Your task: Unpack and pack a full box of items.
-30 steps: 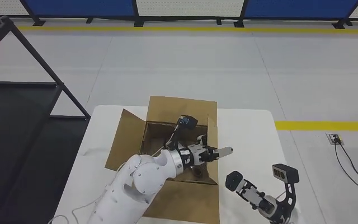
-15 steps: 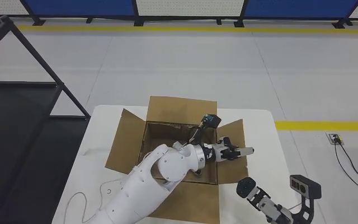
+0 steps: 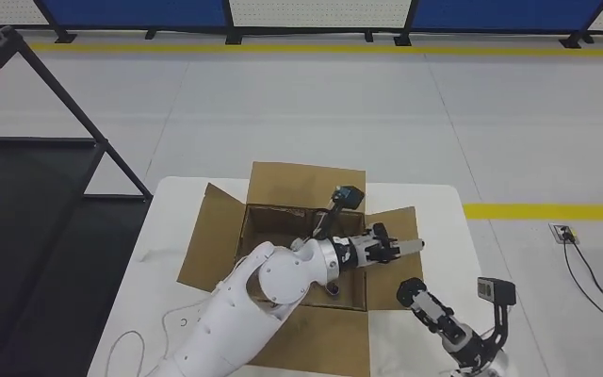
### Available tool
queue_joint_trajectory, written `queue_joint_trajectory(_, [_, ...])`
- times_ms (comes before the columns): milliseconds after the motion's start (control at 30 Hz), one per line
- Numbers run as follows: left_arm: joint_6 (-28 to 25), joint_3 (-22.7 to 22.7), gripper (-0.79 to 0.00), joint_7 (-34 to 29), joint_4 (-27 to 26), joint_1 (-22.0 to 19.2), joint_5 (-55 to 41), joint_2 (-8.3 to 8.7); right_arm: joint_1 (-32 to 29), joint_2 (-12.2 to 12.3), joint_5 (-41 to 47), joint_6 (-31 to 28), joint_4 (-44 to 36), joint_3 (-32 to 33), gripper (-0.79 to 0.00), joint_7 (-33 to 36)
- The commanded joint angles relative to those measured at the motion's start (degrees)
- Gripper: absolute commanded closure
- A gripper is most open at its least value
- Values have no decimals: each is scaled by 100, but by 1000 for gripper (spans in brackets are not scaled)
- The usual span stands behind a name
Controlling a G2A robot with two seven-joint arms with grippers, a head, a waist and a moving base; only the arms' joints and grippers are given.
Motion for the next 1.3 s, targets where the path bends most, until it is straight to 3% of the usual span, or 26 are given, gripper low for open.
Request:
queue_joint_trajectory(0, [13, -193, -785, 39, -301, 205, 150, 65, 75, 5, -72, 137, 45, -32, -785, -94])
queue_joint_trajectory(167, [174, -1022, -785, 151, -1474, 1009, 788, 313, 130, 31, -185, 332, 153, -43, -785, -202])
queue_joint_trajectory(400, [396, -2237, -785, 305, -2992, 2543, 1554, 602, 181, 73, -610, 960, 285, 11, -785, -413])
queue_joint_trajectory(567, [350, -2919, -785, 613, -3628, 3468, 1876, 713, 213, 103, -906, 1254, 325, -97, -785, -352])
queue_joint_trajectory(733, [234, -3448, -785, 788, -3888, 4115, 1716, 772, 224, 109, -1255, 1533, 214, -330, -785, -545])
queue_joint_trajectory(800, [105, -3553, -785, 436, -3882, 4272, 1293, 796, 173, 104, -1233, 1579, 123, -368, -785, -717])
queue_joint_trajectory(1267, [128, -3548, -785, 599, -3876, 4265, 1149, 786, 198, 103, -1310, 1504, 48, -409, -785, -844])
